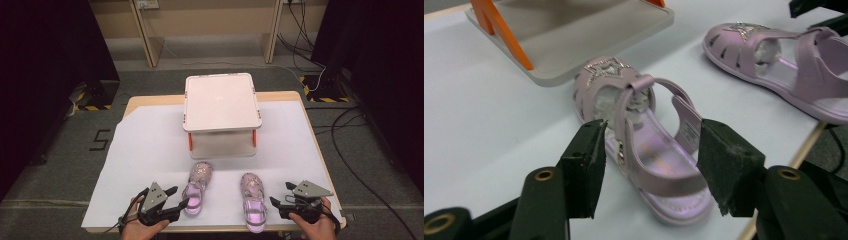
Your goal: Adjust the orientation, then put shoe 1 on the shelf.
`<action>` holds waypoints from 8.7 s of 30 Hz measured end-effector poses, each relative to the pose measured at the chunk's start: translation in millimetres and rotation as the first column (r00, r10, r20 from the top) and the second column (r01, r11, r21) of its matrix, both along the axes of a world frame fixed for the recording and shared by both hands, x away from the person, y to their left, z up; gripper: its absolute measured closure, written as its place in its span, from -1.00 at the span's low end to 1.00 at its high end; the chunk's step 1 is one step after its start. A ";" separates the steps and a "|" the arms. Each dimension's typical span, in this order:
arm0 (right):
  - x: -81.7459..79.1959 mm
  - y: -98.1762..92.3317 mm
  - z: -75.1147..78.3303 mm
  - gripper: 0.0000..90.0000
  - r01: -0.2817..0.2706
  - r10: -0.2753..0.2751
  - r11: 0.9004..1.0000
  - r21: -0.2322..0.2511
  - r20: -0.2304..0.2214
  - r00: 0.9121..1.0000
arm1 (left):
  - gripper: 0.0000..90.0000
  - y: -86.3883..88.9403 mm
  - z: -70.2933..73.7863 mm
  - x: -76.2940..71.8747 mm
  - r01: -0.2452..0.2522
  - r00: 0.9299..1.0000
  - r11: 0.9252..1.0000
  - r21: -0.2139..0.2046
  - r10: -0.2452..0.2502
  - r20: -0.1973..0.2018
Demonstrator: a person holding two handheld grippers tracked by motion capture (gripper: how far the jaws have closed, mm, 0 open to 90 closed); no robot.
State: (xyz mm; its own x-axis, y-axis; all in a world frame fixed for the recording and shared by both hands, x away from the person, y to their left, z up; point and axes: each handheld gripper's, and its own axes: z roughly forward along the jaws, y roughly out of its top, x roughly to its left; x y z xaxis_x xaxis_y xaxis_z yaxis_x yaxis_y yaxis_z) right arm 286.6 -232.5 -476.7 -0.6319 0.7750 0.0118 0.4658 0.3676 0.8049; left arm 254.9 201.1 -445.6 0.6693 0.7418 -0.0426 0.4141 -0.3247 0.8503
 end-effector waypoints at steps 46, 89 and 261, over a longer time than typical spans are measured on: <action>0.3 2.9 -1.7 -0.48 -0.007 0.006 1.000 -0.005 -0.007 1.000 | 0.19 -23.9 -18.9 -14.7 0.078 0.985 0.991 -0.105 -0.092 -0.145; 5.4 1.9 -4.8 -0.48 -0.003 0.003 1.000 0.004 -0.019 1.000 | -0.25 -31.0 0.5 35.2 0.092 0.995 0.990 0.108 -0.094 0.013; 2.1 5.8 -2.1 -0.48 -0.021 0.021 1.000 -0.002 0.002 1.000 | 0.20 -75.0 -41.3 127.7 -0.146 0.987 0.977 0.158 0.133 0.090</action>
State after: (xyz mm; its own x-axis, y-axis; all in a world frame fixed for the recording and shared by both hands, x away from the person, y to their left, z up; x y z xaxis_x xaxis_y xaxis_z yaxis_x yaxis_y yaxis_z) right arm 288.6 -226.6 -478.9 -0.6481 0.7615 0.0089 0.4567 0.3792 0.8048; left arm 382.6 126.1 -487.0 0.5555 0.8204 0.1356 0.3992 -0.4061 0.8220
